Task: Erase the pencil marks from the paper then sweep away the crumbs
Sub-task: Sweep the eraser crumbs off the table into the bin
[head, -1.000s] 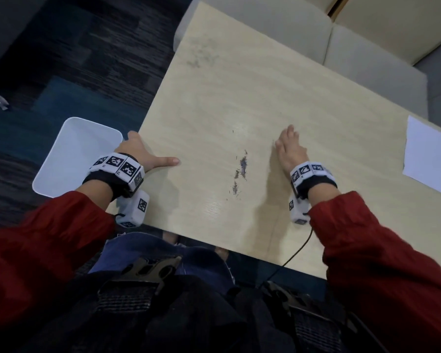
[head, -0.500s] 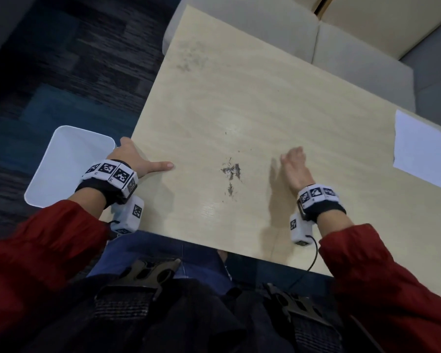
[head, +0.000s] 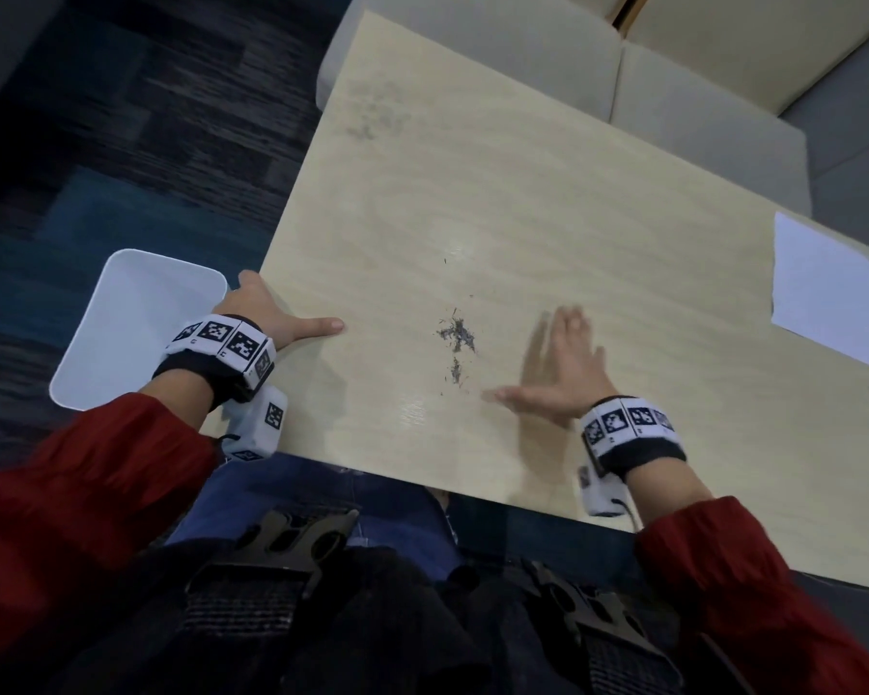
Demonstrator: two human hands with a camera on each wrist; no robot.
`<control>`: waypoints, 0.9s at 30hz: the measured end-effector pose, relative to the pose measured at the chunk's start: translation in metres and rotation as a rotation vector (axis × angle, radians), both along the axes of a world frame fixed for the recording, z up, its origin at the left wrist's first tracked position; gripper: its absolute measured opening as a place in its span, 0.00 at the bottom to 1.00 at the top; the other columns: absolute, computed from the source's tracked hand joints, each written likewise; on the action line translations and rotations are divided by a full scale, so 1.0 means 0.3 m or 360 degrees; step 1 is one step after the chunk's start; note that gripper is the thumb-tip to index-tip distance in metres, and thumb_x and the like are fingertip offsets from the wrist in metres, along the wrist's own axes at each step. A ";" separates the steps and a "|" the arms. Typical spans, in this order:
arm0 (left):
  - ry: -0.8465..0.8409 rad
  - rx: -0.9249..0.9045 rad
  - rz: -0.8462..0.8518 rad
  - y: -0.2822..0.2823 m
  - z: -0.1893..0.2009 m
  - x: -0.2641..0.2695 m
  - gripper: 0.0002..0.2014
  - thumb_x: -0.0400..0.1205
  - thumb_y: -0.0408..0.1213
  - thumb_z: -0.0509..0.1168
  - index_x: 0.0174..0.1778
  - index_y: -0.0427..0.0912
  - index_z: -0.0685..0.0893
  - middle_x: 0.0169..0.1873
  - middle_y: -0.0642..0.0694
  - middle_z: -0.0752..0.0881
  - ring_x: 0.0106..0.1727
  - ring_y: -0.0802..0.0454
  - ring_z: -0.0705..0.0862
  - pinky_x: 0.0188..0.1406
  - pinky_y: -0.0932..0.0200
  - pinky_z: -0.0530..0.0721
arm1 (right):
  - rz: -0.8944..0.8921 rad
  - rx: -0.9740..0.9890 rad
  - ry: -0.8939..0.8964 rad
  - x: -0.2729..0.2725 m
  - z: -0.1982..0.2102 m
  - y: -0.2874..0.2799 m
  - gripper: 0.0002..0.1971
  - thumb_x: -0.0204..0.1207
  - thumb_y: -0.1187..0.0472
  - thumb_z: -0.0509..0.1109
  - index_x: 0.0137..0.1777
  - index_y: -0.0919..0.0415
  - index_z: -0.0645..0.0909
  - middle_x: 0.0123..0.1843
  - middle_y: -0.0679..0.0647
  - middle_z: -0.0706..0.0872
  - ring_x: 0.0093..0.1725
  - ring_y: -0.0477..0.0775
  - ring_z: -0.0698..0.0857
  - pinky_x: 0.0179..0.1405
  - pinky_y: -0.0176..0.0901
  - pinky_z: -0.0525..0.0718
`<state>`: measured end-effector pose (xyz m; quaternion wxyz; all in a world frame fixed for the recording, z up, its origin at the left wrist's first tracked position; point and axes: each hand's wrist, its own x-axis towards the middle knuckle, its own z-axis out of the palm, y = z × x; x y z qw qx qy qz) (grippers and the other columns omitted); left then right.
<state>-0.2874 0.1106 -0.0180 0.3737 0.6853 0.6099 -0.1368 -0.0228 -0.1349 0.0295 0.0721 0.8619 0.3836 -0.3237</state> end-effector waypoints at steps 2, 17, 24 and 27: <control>0.0000 0.0003 -0.0002 0.001 -0.002 0.000 0.58 0.52 0.73 0.76 0.67 0.37 0.64 0.47 0.40 0.79 0.48 0.38 0.81 0.49 0.44 0.84 | 0.0125 -0.0330 -0.0111 0.020 -0.028 -0.064 0.75 0.48 0.11 0.51 0.81 0.63 0.26 0.80 0.63 0.22 0.81 0.64 0.28 0.80 0.70 0.40; -0.0006 0.0009 0.0002 0.003 -0.007 -0.003 0.58 0.53 0.72 0.76 0.69 0.37 0.63 0.48 0.40 0.79 0.52 0.37 0.82 0.48 0.45 0.82 | 0.0231 0.0301 0.0081 -0.116 -0.060 0.338 0.40 0.84 0.37 0.46 0.84 0.62 0.34 0.84 0.55 0.30 0.84 0.56 0.33 0.81 0.59 0.40; 0.0008 0.0022 0.0019 -0.003 -0.011 -0.003 0.57 0.52 0.73 0.77 0.66 0.38 0.65 0.53 0.39 0.81 0.53 0.37 0.82 0.51 0.44 0.83 | 0.0416 0.0418 0.0109 -0.020 -0.084 0.522 0.25 0.89 0.55 0.50 0.83 0.64 0.58 0.86 0.56 0.51 0.84 0.62 0.56 0.80 0.51 0.58; 0.0020 0.0018 0.0010 -0.004 -0.011 0.002 0.57 0.52 0.73 0.77 0.67 0.37 0.65 0.56 0.37 0.81 0.57 0.35 0.82 0.53 0.44 0.82 | 0.0485 0.0496 0.0085 -0.089 -0.084 0.427 0.22 0.89 0.59 0.51 0.80 0.67 0.63 0.85 0.60 0.56 0.82 0.63 0.61 0.78 0.52 0.63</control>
